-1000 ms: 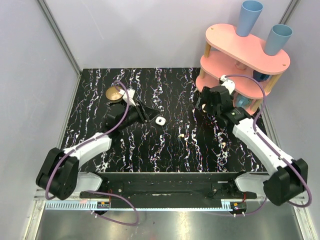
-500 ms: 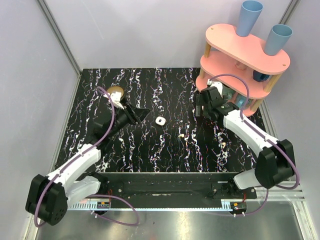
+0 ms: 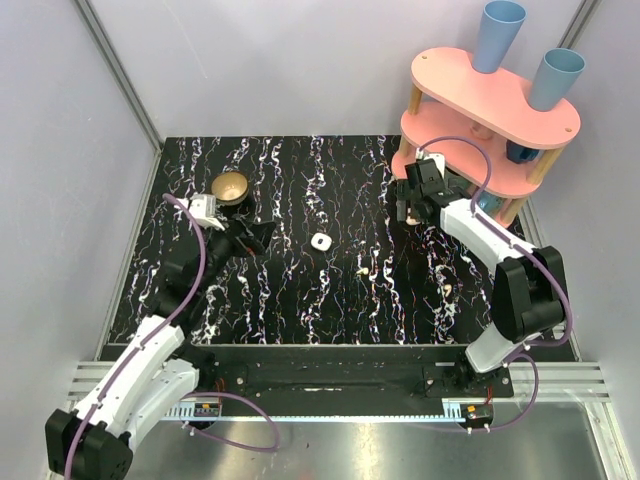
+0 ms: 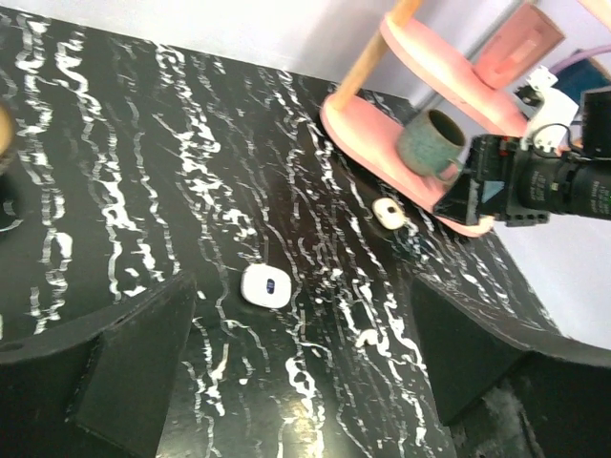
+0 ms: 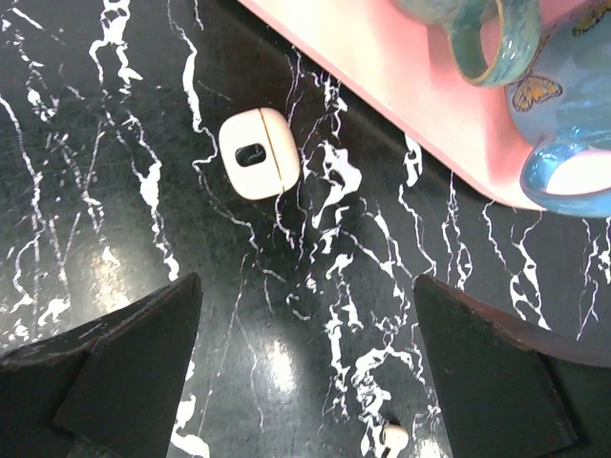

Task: Insert the wireless bluetooth earbuds into the charging case
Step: Pick up the charging case from the corner of the board.

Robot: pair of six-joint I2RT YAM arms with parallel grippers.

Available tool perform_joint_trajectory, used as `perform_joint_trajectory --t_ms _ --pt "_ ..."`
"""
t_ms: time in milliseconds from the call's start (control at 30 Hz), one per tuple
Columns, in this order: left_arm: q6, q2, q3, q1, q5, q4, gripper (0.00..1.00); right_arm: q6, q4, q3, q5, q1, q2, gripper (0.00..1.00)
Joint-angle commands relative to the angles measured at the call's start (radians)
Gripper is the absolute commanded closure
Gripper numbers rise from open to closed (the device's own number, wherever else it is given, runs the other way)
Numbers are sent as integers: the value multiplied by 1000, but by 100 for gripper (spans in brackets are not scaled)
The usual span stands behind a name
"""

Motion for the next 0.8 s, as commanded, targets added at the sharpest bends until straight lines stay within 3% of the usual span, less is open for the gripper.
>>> perform_joint_trajectory --t_ms 0,167,767 --pt "93 -77 9 11 -137 -91 1 -69 125 -21 -44 -35 -15 0" --pt "125 -145 3 16 -214 -149 1 -58 134 -6 -236 -67 29 0" --pt "234 -131 47 34 -255 -227 1 -127 175 -21 -193 -87 125 0"
